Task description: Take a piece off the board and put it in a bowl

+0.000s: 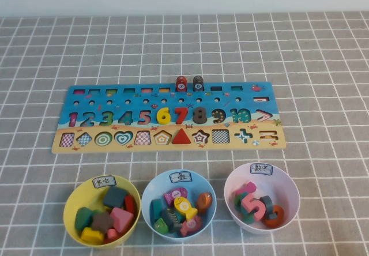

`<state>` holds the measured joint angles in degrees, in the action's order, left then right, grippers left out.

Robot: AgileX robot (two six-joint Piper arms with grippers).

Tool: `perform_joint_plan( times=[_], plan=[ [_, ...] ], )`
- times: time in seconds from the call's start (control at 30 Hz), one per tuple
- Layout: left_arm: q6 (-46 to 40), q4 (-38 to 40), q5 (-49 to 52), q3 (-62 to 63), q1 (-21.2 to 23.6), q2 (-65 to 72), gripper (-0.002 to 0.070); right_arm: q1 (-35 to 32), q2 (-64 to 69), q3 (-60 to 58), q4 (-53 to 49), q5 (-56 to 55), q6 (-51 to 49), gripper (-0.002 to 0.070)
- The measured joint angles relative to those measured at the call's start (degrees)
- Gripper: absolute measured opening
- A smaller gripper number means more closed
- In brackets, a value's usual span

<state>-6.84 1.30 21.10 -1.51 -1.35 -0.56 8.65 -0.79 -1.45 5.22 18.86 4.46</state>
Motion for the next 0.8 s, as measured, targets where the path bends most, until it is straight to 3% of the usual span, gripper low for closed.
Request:
perform_joint_plan(
  times=[0.8],
  plan=[
    [-0.1, 0.0, 0.0, 0.0, 0.0, 0.0, -0.0003, 0.0, 0.0, 0.0, 8.3, -0.7, 0.0, -0.0017]
  ],
)
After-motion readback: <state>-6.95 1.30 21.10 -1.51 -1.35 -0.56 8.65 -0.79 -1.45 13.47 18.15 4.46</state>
